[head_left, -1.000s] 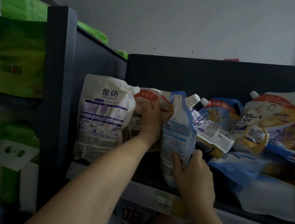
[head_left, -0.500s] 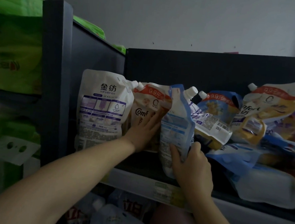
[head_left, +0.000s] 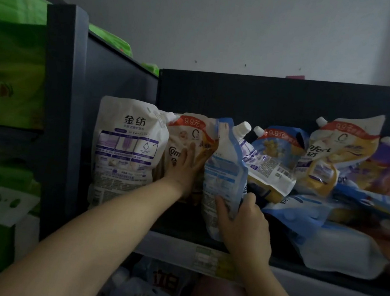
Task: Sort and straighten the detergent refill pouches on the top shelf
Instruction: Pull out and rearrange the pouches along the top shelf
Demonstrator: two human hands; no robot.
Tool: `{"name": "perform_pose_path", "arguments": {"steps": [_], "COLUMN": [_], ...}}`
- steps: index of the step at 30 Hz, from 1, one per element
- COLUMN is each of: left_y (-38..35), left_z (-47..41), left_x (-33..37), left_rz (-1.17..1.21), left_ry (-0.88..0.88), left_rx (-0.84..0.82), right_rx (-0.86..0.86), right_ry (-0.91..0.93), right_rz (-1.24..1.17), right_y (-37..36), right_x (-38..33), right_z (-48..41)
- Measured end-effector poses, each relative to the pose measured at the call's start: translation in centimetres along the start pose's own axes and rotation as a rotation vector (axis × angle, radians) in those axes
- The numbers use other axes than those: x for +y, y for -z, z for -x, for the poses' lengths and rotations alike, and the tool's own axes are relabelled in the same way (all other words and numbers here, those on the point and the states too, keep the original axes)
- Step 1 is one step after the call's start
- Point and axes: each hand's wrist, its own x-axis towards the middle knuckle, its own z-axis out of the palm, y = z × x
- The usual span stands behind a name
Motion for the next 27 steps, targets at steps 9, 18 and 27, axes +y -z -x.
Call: {"name": "perform_pose_path", "arguments": {"steps": [9,18,27], "left_y": [2.2,2.2,2.9], "left_z": [7.7,12.9,15.1], "left_x": [1.3,-1.4,-1.0], "left_rz": [0.478,0.329,0.226], "left_ry": [-0.012,0.047,0.05], "left_rx": [0.221,0.317,0.315], "right_rx": [-0.146,-0.384,-0.698], "right_ry": [0.017,-0.029,0.222], "right_rz": [-0.061,-0.317,-0.119], "right_y": [0.7,-2.1,-1.0], "right_x": [-0.5,-5.8,-7.6], "right_z": [-0.5,-0.5,-0.7]}}
